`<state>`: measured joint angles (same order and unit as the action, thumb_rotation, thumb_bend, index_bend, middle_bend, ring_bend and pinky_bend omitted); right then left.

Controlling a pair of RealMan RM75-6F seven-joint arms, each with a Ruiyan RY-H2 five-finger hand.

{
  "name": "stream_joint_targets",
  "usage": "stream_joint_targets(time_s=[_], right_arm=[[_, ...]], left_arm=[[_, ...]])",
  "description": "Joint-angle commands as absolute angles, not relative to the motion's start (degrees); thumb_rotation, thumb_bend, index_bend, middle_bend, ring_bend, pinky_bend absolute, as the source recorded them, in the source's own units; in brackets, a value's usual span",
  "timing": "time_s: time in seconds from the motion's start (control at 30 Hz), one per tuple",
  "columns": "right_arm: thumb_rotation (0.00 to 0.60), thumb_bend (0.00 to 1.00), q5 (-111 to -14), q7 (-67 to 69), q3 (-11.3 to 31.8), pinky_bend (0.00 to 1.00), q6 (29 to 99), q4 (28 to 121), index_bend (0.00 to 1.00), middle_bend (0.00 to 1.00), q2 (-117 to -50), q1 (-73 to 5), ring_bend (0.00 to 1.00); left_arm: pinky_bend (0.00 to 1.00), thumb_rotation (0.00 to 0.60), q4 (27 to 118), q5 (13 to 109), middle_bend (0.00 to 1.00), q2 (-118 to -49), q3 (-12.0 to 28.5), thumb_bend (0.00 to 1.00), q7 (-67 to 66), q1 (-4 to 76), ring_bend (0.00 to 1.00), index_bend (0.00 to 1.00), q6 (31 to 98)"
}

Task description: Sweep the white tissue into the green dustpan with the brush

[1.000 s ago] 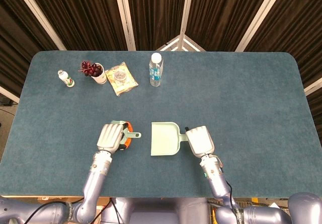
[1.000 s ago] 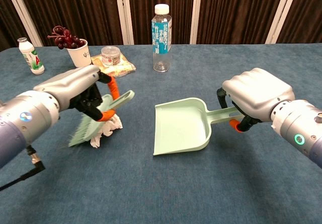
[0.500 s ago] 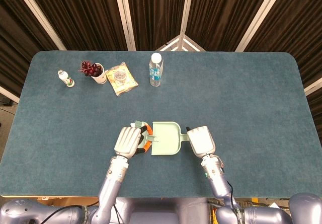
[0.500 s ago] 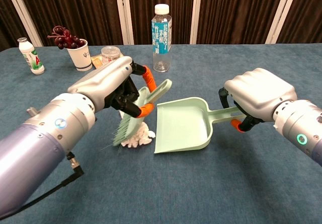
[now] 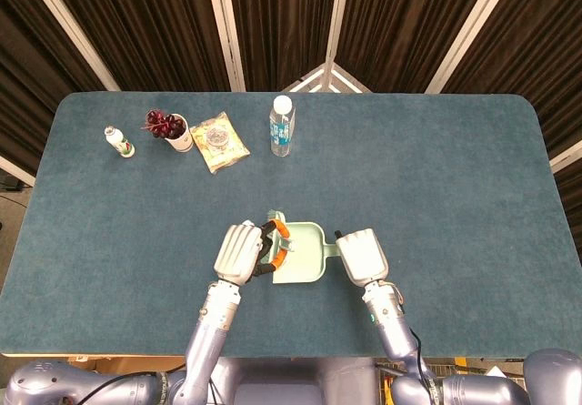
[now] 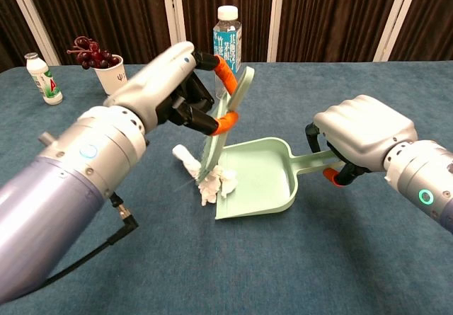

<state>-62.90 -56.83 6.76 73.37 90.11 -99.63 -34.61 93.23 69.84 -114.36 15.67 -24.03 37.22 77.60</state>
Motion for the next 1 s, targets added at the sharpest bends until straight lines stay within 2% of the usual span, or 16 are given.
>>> stream_joint_targets(time_s=[0.03,0.23,0.5,1.0], right_arm=[[0.600,0.46,-62.61,-57.35,7.04,0.86,73.38,90.65,0.60,0.82,-99.47,-34.76,0.80],[0.600,0.46,-62.16,-57.92,6.85,0.86,73.53,91.21,0.60,0.82,-99.36,-34.62,0.80],[0.600,0.46,-61.98,-57.79,6.60,0.86,73.33,90.52,0.60,0.82,-100.10,-34.63,0.80],[0.600,0.46,-61.10,-55.00,6.96,0.86,71.96,87.44,0.60,0.82,-99.61,-34.40,0.80]], left_arm=[[1.00,0.600,96.73,69.63,1.00,-110.87,16.12,0.67,-24.81,36.32,1.00,0.79,77.28],[1.00,0.600,98.96,68.56,1.00,-105.16,16.39,0.67,-25.36,35.00,1.00,0.79,76.30],[1.00,0.600,95.95,67.24,1.00,-101.15,16.68,0.67,-25.77,35.07,1.00,0.79,73.98],[1.00,0.600,89.95,65.25,1.00,-107.00,14.49,0.67,-26.78,36.21,1.00,0.79,72.76]])
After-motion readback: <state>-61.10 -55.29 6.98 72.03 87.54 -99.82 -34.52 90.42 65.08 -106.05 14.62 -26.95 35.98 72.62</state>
